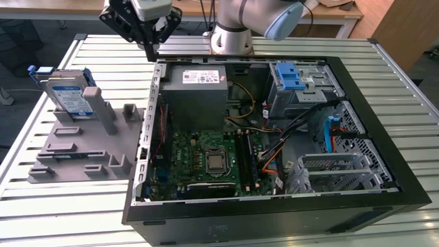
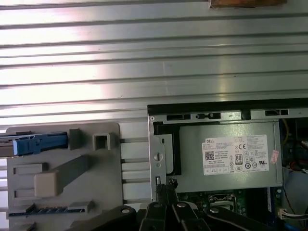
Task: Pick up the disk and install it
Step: 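Reach for the disk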
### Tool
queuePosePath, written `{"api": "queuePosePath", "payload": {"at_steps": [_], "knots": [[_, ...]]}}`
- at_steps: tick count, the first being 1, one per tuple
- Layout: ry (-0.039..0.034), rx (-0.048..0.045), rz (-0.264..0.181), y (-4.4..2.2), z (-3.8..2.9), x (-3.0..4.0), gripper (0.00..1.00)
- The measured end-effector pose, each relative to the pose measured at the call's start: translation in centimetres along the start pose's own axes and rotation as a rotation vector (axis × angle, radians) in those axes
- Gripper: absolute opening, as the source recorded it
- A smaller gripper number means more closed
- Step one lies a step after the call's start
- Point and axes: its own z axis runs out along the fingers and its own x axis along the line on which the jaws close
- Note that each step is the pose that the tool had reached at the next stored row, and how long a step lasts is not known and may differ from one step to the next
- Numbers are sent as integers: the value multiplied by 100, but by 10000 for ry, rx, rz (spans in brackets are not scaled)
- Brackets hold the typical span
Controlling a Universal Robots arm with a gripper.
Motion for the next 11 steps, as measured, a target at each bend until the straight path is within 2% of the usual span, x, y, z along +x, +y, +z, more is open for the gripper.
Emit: {"api": "queuePosePath", "payload": {"at_steps": [2,11], "knots": [[1,1,1,2,0,25,11],[1,0,0,1,0,28,11]]}}
